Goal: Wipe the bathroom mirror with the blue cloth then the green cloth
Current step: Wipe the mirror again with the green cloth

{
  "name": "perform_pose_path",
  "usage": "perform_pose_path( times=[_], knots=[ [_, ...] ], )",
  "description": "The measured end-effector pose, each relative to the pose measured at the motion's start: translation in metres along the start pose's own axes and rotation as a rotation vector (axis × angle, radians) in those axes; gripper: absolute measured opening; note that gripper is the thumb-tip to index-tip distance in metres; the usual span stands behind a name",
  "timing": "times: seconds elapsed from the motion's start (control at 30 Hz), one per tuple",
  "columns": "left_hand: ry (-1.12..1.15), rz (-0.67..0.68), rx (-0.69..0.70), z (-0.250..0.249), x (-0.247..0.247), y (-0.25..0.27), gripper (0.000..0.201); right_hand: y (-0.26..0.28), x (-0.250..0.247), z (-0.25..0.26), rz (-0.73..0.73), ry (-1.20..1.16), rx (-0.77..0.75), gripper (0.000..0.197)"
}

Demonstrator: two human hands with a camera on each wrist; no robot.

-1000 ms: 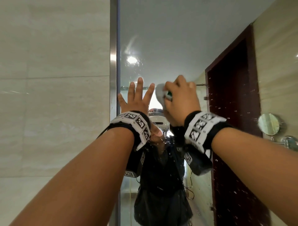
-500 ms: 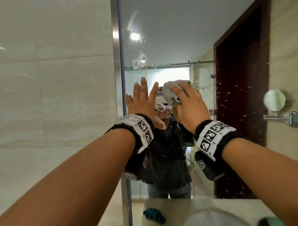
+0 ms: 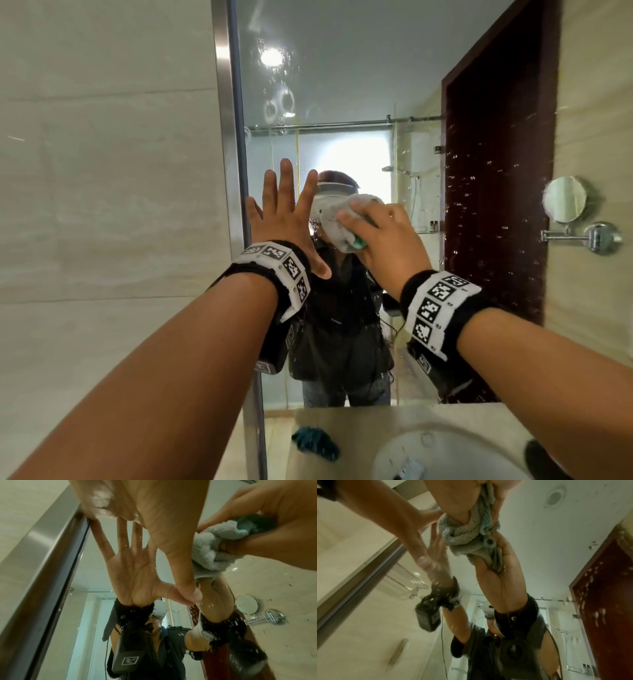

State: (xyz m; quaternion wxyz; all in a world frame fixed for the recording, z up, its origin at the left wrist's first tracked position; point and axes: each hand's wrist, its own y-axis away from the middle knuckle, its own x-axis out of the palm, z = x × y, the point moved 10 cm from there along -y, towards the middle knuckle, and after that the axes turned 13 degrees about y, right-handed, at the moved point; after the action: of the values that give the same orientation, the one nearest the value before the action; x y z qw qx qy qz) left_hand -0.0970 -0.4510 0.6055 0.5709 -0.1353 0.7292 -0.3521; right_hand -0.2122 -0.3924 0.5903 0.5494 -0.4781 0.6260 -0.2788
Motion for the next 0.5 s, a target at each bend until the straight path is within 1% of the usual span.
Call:
perform_pose_path(
  times=[0.03, 0.1, 0.2, 0.23, 0.27, 0.3, 0.33, 0.4, 0.43, 0.47, 0.5],
  knots=[
    [-0.005, -0.004, -0.003, 0.0, 0.0, 0.0, 0.156, -0.004, -0.004, -0.003, 0.009, 0.004, -0.012, 0.059],
    [-0.011, -0.003, -0.003, 0.0, 0.0, 0.0, 0.156, -0.018, -0.014, -0.018, 0.016, -0.004, 0.044, 0.049],
    [-0.007, 0.005, -0.002, 0.0, 0.0, 0.001, 0.156, -0.032, -0.033, -0.041, -0.151, -0.099, 0.205, 0.038],
    [-0.007, 0.008, -0.004, 0.001, 0.0, 0.0, 0.156, -0.031, -0.029, -0.041, -0.158, -0.133, 0.229, 0.037],
    [-0.008, 0.012, -0.006, 0.001, 0.001, 0.0, 0.156, -0.027, -0.023, -0.037, -0.134, -0.135, 0.224, 0.037],
    [-0.011, 0.013, -0.009, 0.001, 0.001, 0.0, 0.156, -0.021, -0.015, -0.029, -0.09, -0.104, 0.186, 0.039],
    [-0.018, 0.011, -0.011, 0.001, 0.001, 0.0, 0.156, -0.014, -0.008, -0.016, -0.046, -0.041, 0.109, 0.046],
    [-0.03, 0.009, -0.015, 0.001, 0.001, 0.0, 0.156, 0.005, 0.003, 0.007, -0.02, 0.077, -0.083, 0.063],
    [-0.029, 0.007, -0.017, 0.001, 0.001, 0.0, 0.156, 0.009, 0.004, 0.01, -0.019, 0.108, -0.153, 0.067],
    [-0.027, 0.004, -0.017, 0.001, 0.002, 0.0, 0.157, 0.006, 0.001, 0.009, -0.01, 0.118, -0.189, 0.067],
    [-0.024, 0.003, -0.015, 0.001, 0.001, -0.001, 0.157, -0.001, -0.005, 0.002, 0.0, 0.107, -0.174, 0.062]
  ],
)
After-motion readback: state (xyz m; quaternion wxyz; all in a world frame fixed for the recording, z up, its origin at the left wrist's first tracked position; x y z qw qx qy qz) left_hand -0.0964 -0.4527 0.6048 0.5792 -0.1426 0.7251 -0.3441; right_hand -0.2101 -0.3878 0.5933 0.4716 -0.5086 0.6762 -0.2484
